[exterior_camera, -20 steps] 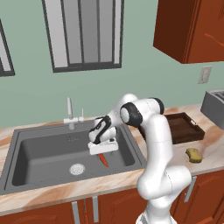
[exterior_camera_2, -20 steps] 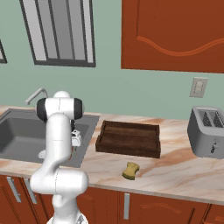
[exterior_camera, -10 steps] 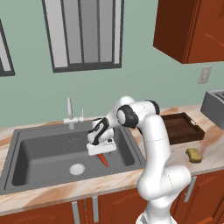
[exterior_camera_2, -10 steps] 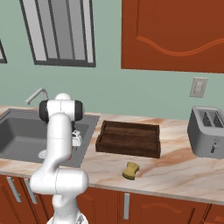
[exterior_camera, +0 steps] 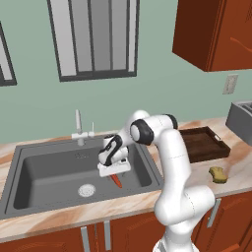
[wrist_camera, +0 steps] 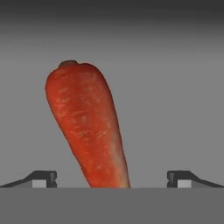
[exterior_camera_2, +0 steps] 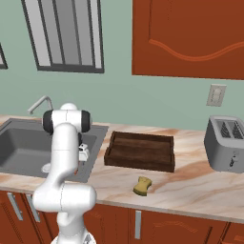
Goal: Pick up all produce items and place them in the sink. Turn on the sink faucet to wash them. Then turn the sink off and put them in the tray.
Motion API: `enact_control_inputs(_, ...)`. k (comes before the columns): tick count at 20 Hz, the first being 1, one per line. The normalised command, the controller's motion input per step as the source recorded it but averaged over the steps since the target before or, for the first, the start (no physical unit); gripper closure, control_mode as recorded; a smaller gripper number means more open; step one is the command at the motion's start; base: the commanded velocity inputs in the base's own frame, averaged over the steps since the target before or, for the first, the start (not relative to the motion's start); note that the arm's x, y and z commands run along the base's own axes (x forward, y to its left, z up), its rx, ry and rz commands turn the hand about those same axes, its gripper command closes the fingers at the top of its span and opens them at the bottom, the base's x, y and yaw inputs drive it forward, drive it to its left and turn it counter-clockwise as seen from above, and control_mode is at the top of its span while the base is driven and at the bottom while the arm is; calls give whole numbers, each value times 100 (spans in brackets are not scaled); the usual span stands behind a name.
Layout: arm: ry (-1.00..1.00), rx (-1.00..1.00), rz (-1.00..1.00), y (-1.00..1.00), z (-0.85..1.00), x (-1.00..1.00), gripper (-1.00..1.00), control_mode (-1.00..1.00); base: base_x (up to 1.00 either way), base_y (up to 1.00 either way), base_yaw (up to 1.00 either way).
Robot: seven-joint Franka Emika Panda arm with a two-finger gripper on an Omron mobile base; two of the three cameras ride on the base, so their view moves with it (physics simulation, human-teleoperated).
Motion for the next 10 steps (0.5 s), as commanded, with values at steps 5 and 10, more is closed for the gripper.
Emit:
enact_control_inputs(5,0,0,1,1,-19,0,-100,-100,0,0,0)
enact_control_inputs(10,0,0,1,2,-17,0,-100,-100,0,0,0)
